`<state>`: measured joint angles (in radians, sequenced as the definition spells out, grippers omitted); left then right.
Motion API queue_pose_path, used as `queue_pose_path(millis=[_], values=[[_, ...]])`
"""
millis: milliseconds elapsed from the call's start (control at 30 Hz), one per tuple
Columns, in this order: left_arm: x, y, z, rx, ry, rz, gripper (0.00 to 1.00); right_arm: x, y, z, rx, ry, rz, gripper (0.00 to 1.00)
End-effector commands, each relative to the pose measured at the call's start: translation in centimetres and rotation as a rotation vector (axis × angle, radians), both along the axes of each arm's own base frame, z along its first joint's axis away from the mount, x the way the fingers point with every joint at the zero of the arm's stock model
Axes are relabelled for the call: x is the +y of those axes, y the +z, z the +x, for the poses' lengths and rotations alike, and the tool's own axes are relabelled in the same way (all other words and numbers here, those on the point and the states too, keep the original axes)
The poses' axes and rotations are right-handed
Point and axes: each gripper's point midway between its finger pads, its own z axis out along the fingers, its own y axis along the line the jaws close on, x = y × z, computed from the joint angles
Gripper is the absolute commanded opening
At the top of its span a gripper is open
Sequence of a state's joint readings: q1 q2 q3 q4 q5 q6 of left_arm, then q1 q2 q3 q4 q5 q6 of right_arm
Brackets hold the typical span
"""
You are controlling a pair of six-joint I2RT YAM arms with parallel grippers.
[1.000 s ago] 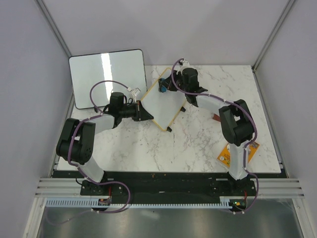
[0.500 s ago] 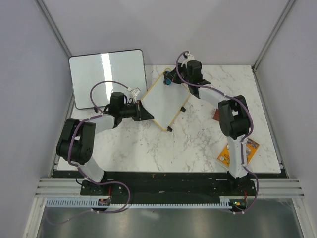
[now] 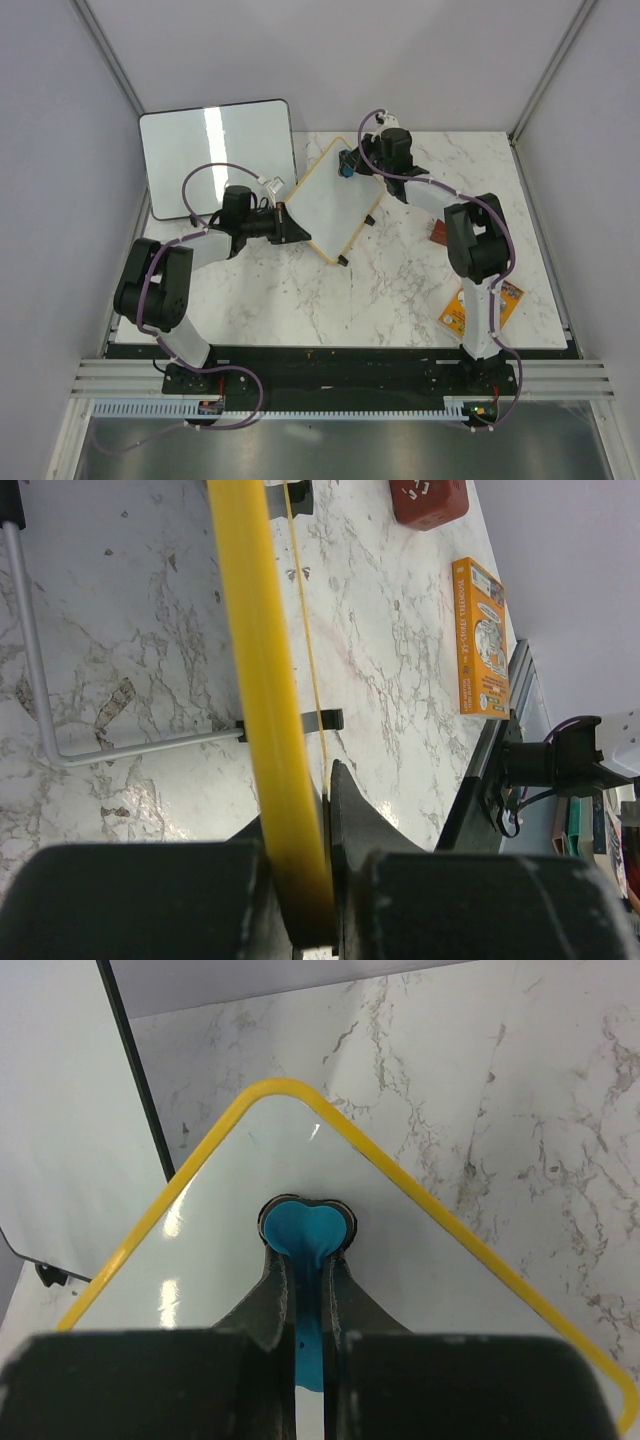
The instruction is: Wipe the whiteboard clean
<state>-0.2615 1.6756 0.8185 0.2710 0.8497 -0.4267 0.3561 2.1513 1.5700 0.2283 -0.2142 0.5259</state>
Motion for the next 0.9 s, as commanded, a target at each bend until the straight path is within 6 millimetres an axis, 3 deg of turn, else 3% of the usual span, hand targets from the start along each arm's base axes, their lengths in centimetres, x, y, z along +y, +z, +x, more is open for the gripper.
queue_pose_path(millis=[0,633,867], values=[[-1.7,-2.5,-3.1,-0.152,-0.223,0.086,0.02,-1.8,-16.4,-10.5,0.477,0.072,-0.29,0.0],[-1.8,-1.6,-3.1,-0.167,-0.206,0.082,0.02,1.0,-14.1,-19.7,0.461,0.229,-0.384,0.0],[-1.9,-1.0,-3.1,-0.17,-0.201,0.072,0.02,4.1,-12.6,-22.9,0.408,0.323,-0.368,0.0]])
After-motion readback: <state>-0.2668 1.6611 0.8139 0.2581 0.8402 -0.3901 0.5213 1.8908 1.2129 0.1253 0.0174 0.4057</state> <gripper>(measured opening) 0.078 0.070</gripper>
